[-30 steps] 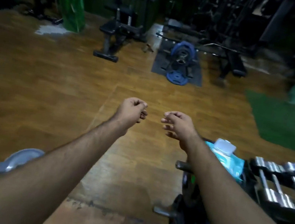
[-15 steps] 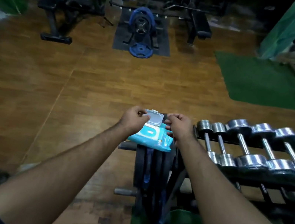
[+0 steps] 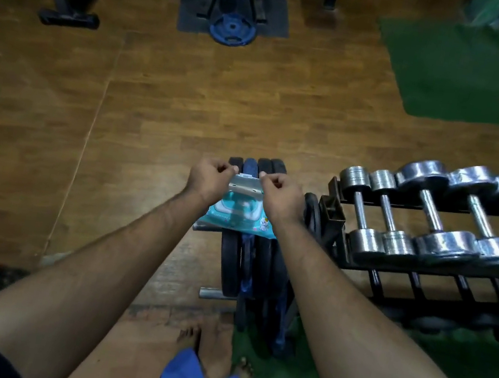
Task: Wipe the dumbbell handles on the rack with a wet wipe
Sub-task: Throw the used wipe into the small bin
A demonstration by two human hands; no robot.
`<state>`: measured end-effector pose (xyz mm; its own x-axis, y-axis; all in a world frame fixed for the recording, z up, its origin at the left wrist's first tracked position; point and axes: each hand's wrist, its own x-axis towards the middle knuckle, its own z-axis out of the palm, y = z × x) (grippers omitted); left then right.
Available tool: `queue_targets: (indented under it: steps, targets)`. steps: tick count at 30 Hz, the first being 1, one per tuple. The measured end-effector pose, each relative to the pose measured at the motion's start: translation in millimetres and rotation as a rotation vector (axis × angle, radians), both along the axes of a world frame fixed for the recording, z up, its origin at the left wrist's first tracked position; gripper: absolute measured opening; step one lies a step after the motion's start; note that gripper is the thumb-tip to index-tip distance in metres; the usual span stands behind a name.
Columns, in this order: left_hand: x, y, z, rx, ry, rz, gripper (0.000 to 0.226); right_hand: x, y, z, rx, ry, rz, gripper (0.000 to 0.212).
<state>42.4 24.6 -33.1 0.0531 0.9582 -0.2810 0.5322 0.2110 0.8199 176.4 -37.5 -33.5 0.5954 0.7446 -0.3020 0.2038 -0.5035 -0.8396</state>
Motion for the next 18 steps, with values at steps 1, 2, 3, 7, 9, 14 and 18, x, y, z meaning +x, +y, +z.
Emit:
queue_targets:
  steps: [1, 2, 3, 7, 9, 14, 18]
  targets:
    - [-4.8, -2.7, -1.1, 0.018, 0.028, -0.025, 0.013, -2.0, -3.9, -1.4, -0.005, -0.026, 0.024, 0.018]
    - [-9.4, -5.0, -2.4, 0.032, 0.053, -0.065, 0.01, -3.0, -7.8, -3.3, -0.01, -0.044, 0.049, 0.014]
    - [-14.0, -7.2, -3.8, 0.04, 0.086, -0.117, 0.011, -4.0, -11.3, -6.4, -0.017, -0.062, 0.077, 0.012]
    - [-30.4, -15.3, -18.7, 0.117, 0.251, -0.329, 0.018, -10.8, -20.9, -19.8, -0.064, -0.227, 0.186, 0.018]
    - [-33.4, -18.2, -24.2, 0.169, 0.255, -0.35, 0.021, -15.4, -22.0, -25.9, -0.057, -0.285, 0.181, 0.019]
    - [-38.1, -20.4, -41.3, 0.171, 0.186, -0.313, 0.029, -24.5, -32.8, -36.1, 0.007, -0.384, 0.132, 0.023]
    - [-38.0, -23.8, -49.7, 0.126, 0.143, -0.287, 0.029, -33.1, -38.0, -45.1, 0.024, -0.464, 0.132, 0.025]
